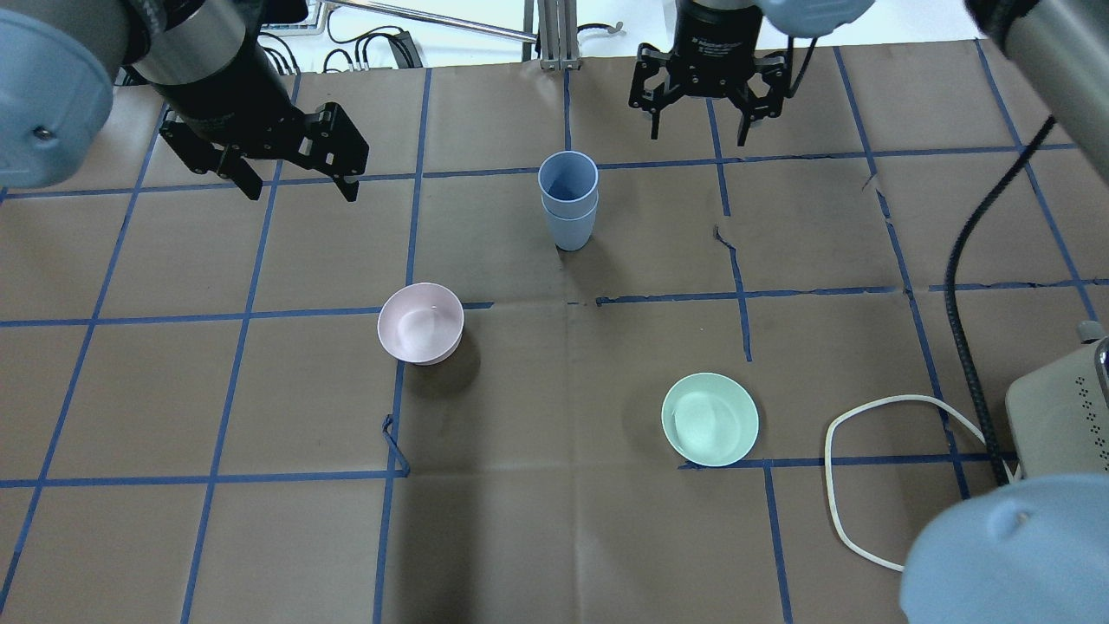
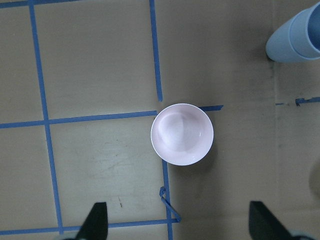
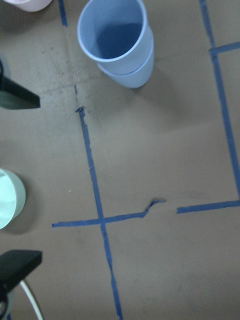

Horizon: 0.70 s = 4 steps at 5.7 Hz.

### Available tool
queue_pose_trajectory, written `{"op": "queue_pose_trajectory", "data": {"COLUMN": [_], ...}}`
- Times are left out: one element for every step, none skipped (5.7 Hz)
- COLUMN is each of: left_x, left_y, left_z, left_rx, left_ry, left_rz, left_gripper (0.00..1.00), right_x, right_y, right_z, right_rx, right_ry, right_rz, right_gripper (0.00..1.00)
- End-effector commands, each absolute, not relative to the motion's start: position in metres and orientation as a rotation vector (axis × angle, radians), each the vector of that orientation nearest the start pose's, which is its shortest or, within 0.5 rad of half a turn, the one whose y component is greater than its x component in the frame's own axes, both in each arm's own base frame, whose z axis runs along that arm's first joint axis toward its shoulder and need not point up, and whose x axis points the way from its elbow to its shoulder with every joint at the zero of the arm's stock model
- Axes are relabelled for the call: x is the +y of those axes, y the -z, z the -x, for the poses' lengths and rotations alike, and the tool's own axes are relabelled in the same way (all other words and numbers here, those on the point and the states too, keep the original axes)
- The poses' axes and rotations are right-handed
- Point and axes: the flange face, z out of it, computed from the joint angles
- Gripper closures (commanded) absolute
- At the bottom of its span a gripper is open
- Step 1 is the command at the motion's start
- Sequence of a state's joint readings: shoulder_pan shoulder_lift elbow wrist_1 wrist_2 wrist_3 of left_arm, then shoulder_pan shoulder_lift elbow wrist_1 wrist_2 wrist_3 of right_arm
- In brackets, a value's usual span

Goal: Stack blue cups with both arms

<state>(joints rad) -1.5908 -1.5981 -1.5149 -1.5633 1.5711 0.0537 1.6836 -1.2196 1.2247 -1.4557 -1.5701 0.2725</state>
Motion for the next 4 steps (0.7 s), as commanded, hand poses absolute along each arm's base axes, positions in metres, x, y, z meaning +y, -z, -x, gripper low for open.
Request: {"op": "queue_pose_trajectory", "data": {"left_x": [-0.502, -0.502, -0.502, -0.504], "left_y": [-0.504, -0.504, -0.504, -0.502], "left_z": [0.143, 0.143, 0.143, 0.143], "left_rx": [3.138, 3.138, 3.138, 3.138], "left_ry": [0.060, 0.060, 0.060, 0.055], "left_rz": [-0.118, -0.118, -0.118, -0.118], "left_gripper": [0.01, 0.01, 0.01, 0.01], "right_x": [-0.527, -0.503, -0.503, -0.504], "right_y": [-0.472, -0.464, -0.462, -0.464], "right_z": [-0.151, -0.140, -0.139, -0.139], "right_rx": [3.139, 3.133, 3.135, 3.136], "right_ry": [-0.291, -0.206, -0.116, -0.096], "right_rz": [-0.236, -0.267, -0.270, -0.268], "right_gripper": [0.01, 0.01, 0.00, 0.00]}}
